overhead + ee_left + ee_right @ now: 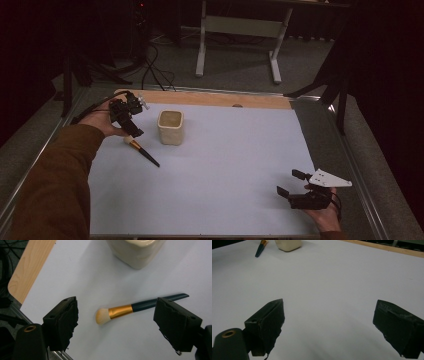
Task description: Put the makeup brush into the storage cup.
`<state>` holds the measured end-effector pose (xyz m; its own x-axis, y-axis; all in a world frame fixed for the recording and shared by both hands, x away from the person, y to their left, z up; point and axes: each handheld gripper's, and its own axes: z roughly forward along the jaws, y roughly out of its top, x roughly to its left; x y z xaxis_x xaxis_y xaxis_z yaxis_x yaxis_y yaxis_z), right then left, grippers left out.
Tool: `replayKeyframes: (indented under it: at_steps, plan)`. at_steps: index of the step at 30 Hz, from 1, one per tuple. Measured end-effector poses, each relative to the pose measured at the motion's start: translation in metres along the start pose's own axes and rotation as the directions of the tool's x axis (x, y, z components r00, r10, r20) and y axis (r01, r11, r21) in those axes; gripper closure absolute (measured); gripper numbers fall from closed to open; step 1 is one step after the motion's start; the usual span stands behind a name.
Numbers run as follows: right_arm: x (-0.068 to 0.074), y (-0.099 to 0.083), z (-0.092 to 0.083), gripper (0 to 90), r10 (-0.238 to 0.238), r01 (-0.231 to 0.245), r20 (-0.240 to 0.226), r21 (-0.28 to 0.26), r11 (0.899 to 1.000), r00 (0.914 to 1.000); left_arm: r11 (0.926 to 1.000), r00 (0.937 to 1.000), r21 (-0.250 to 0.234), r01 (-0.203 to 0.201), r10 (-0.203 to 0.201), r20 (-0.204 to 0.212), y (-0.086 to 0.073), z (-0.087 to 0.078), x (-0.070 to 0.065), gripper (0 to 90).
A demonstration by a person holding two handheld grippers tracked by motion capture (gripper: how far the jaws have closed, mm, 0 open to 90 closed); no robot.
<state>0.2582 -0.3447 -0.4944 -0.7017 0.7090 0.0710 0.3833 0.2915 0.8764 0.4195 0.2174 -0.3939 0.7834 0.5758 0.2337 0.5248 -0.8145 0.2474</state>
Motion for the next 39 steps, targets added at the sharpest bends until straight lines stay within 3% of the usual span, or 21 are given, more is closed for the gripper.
replayKeyframes:
  at_steps: [16, 32, 39]
  plan:
    - [-0.002, -0.002, 0.000, 9.9, 0.013, -0.013, 0.020, 0.007, 1.000, 0.9997, 0.9984, 0.9988, 0.038, -0.041, 0.040, 0.029, 0.007, 0.009, 0.007, 20.6]
    - [0.000, -0.002, -0.002, 10.0, 0.018, -0.019, 0.040, 0.013, 1.000, 0.9991, 0.9838, 0.9904, 0.128, -0.125, 0.116, 0.074, 0.012, 0.039, 0.000, 22.4]
    - [-0.001, -0.003, -0.002, 10.0, 0.016, -0.017, 0.039, 0.012, 1.000, 0.9991, 0.9821, 0.9878, 0.131, -0.135, 0.123, 0.095, 0.010, 0.047, -0.005, 22.6]
